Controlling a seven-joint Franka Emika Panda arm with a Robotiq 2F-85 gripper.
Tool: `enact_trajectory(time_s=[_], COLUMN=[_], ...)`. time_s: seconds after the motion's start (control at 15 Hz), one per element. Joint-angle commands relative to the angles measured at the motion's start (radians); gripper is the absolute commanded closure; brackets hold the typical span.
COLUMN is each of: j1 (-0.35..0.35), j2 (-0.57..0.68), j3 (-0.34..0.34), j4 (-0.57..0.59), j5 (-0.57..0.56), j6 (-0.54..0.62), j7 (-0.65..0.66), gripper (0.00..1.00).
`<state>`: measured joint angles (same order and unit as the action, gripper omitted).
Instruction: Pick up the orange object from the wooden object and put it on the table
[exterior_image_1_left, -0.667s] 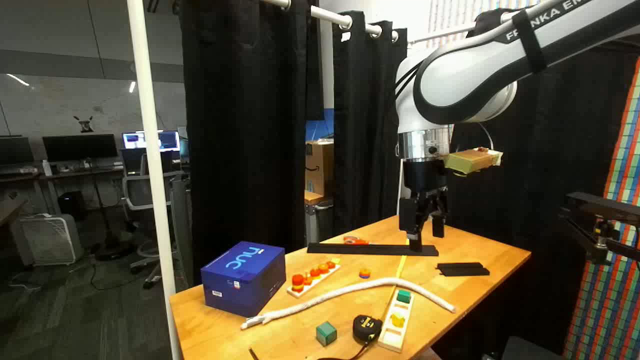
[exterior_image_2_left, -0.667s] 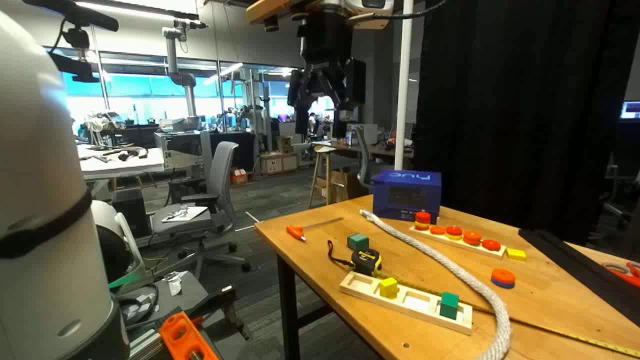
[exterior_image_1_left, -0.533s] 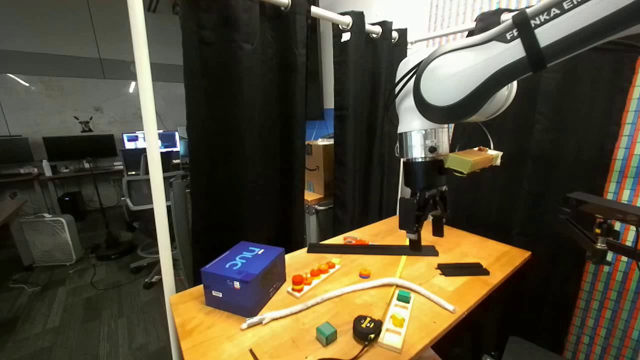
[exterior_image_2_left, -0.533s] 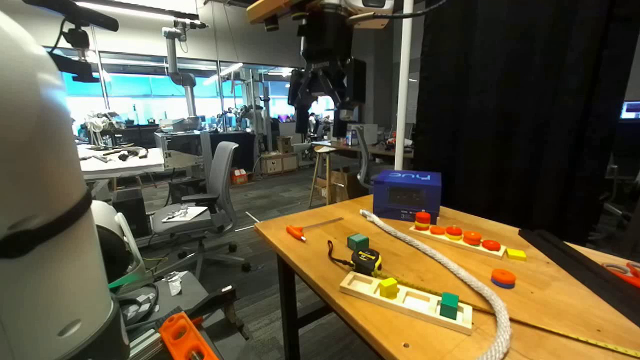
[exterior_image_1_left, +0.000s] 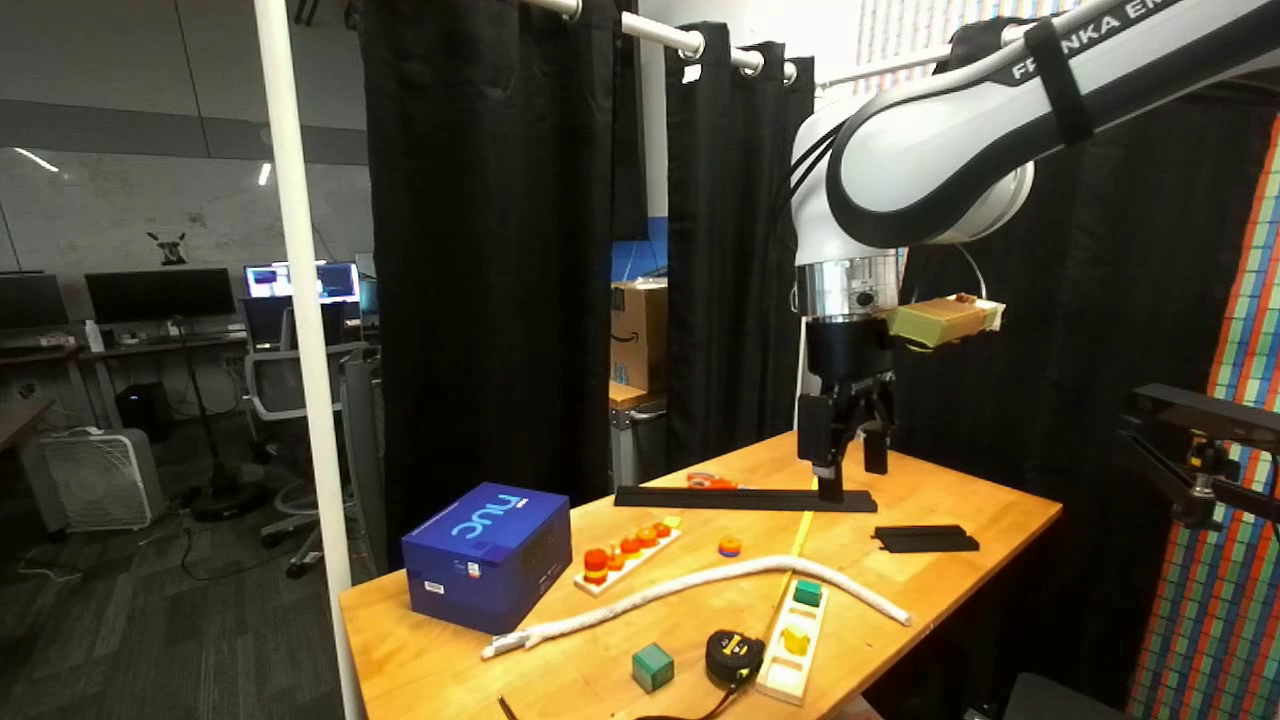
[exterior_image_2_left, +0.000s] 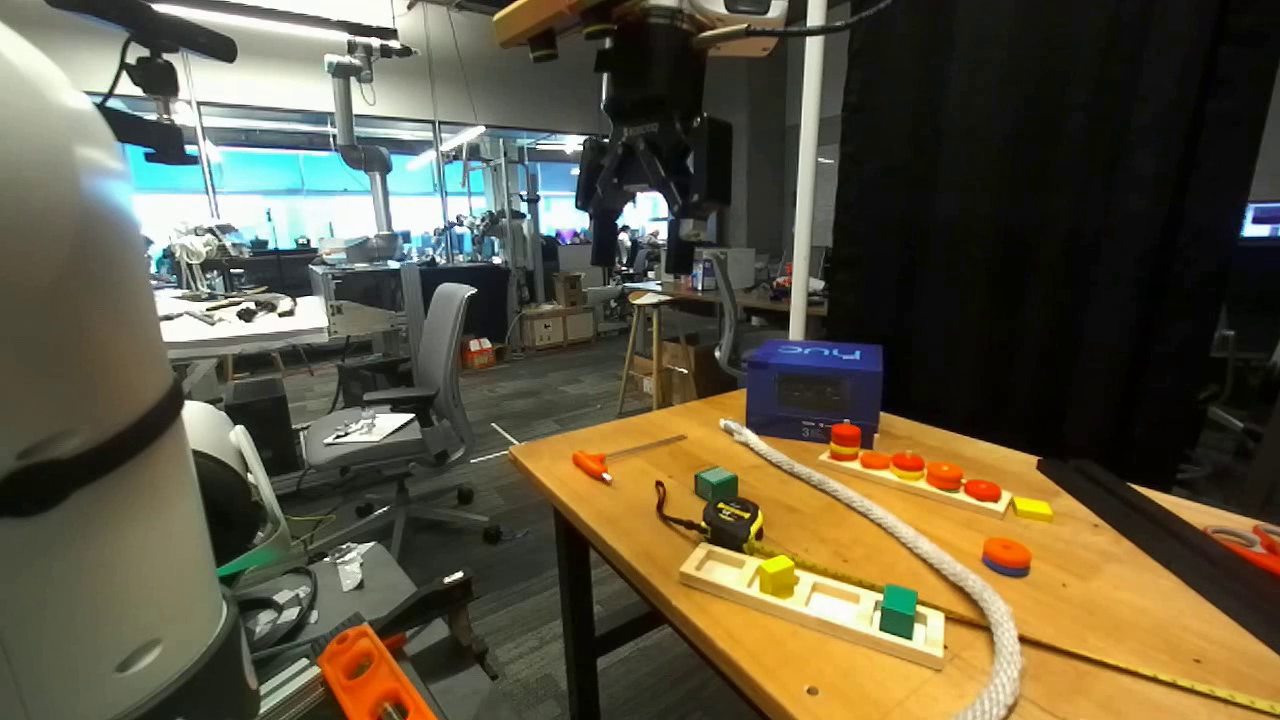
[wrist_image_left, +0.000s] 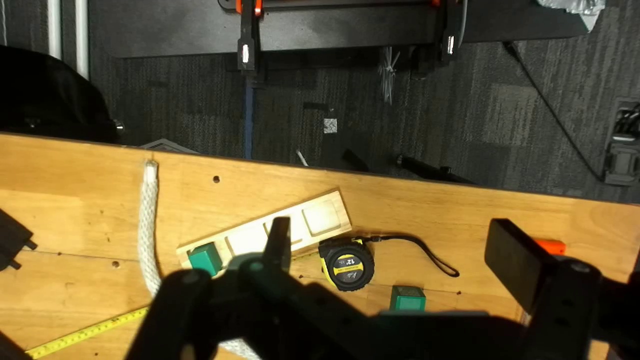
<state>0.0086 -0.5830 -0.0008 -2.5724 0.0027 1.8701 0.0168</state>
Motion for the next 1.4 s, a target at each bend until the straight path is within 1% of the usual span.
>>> enact_trajectory(time_s=[0.0, 0.13, 0.2, 0.27, 0.4, 0.53, 0.73, 0.87, 0.93, 1.07, 1.2, 1.33], j1=[-0.003, -0.005, -0.006, -0.009, -0.014, -0.011, -0.009, 0.0, 0.001, 0.009, 0.027, 0.045], j2=[0.0, 0.003, 0.014, 0.03, 0.097, 0.224, 0.421, 0.554, 0.622, 0.754, 0.86, 0.963], j3=[0.002, 0.003, 0.005, 0.011, 0.015, 0.007, 0.018, 0.026, 0.032, 0.031, 0.016, 0.004], j4=[0.001, -0.002, -0.009, -0.018, -0.031, -0.027, 0.012, 0.064, 0.099, 0.197, 0.311, 0.426], j5=[0.001, -0.001, -0.003, -0.009, -0.014, 0.0, 0.001, 0.004, -0.012, -0.024, -0.02, -0.011], j6=[-0.002, 0.007, 0.028, 0.062, 0.166, 0.304, 0.509, 0.624, 0.688, 0.77, 0.809, 0.817], j7=[-0.002, 0.002, 0.005, 0.018, 0.036, 0.034, 0.079, 0.113, 0.143, 0.193, 0.245, 0.267], gripper=[0.0, 0.0, 0.0, 0.0, 0.0, 0.0, 0.0, 0.0, 0.0, 0.0, 0.0, 0.0])
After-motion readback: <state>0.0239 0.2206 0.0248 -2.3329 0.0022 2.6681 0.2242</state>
